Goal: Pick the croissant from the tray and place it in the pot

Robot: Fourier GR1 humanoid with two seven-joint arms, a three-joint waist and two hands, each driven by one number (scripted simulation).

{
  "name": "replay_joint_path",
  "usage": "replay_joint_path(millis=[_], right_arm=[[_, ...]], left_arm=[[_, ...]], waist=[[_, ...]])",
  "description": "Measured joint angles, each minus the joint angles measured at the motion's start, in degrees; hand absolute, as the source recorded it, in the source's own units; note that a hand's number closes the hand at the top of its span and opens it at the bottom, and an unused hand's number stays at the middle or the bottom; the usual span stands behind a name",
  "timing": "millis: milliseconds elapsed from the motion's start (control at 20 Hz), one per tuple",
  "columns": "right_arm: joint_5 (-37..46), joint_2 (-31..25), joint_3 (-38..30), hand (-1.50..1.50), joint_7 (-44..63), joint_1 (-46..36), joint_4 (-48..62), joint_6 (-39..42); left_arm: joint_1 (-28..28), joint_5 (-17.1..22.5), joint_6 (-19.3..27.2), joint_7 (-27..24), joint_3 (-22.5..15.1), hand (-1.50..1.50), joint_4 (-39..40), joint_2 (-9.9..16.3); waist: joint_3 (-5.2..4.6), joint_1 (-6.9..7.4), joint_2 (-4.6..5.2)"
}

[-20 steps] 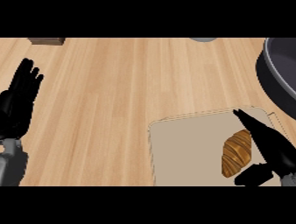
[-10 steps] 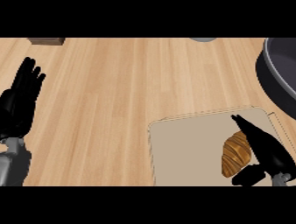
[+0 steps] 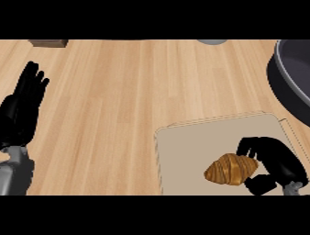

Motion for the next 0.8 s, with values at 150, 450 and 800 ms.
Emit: replay_joint_path(millis=[150,450,800], right_arm=[[1.56,0.85,-0.3,1.5,-1.68,0.17,1.02,-0.4],[3.95,1.07,3.07,1.5,-7.27,0.69,-0.31,0.35],[2.47,-2.58,8.37,1.5,-13.42,5.41,-13.81,5.83]], left_arm=[[1.0,-1.34,1.03,1.44,-1.07,0.0,-2.5,-1.11],[-0.04,-0.54,-0.21,0.81,0.43,0.0,-0.82,-0.63],[-0.43,-0.31,-0.66,-0.07,1.4,0.0,0.41,-0.3]], waist=[[-0.02,0.04,-0.02],[0.05,-0.03,0.06],[0.32,-0.36,0.15]])
